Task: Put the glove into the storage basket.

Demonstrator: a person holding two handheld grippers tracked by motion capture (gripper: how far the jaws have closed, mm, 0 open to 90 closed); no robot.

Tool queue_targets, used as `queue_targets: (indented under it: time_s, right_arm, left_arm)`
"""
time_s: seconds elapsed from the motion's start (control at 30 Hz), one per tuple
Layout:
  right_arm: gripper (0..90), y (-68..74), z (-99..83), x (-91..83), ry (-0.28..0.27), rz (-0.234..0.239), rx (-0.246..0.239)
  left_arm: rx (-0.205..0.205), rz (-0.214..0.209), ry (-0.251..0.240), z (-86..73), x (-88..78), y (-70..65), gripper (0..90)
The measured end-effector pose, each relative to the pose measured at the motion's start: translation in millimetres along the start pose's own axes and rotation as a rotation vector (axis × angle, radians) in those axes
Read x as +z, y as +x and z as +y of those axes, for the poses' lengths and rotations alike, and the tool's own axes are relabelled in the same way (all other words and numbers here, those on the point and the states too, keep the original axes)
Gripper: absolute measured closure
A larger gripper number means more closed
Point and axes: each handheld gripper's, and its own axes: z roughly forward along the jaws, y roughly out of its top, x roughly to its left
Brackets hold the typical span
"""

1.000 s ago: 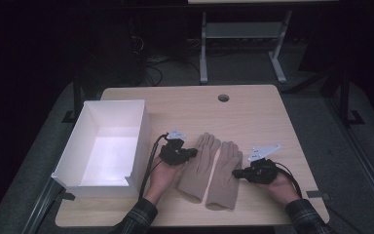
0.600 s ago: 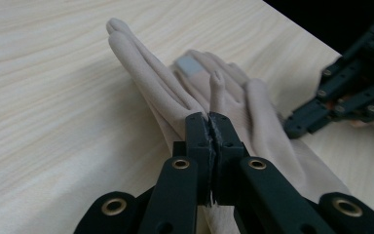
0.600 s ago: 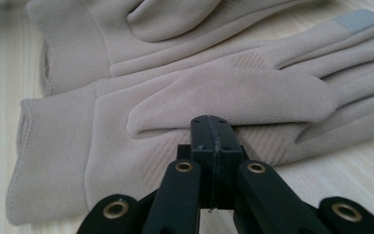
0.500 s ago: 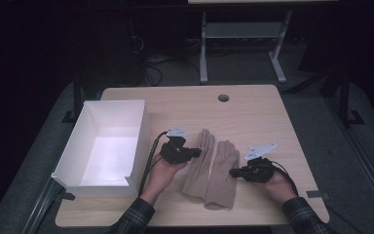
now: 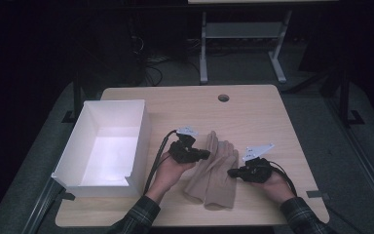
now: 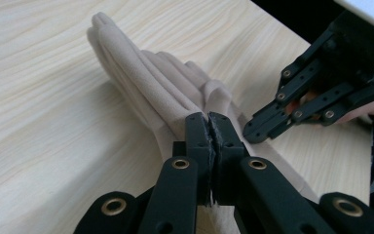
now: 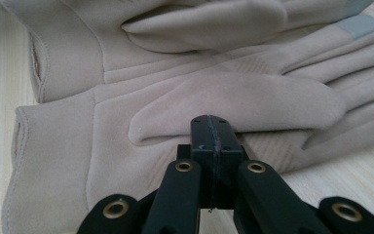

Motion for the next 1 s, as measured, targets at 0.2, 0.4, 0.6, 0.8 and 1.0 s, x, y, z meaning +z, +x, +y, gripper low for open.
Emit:
queue_targets:
  time_s: [0.2, 0.4, 0.6, 0.8, 1.0]
  right_arm:
    - [89.9, 1.0, 1.1, -5.2, -0.015, -0.009, -0.002]
    - [89.9, -7.5, -8.7, -14.1, -0.005, -0.029, 0.026]
    - [89.9, -4.5, -7.6, -7.3, 0.004, -0.012, 0.02]
    - [89.9, 2.9, -2.7, 0.5, 0.002, 0.006, 0.012]
    - [89.9, 4.9, -2.3, 2.2, -0.001, 0.009, 0.005]
  left_arm:
    - [-0.01, -0.018, -0.011, 3.5, 3.3, -3.2, 88.0]
    - [-0.003, -0.021, -0.016, 7.3, 3.8, -5.8, 88.0]
    - [0.01, -0.029, -0.007, 9.8, 10.8, -11.4, 88.0]
    - [0.022, -0.038, 0.008, 11.7, 21.3, -14.7, 88.0]
    - [0.033, -0.051, 0.032, 11.0, 33.0, -20.0, 88.0]
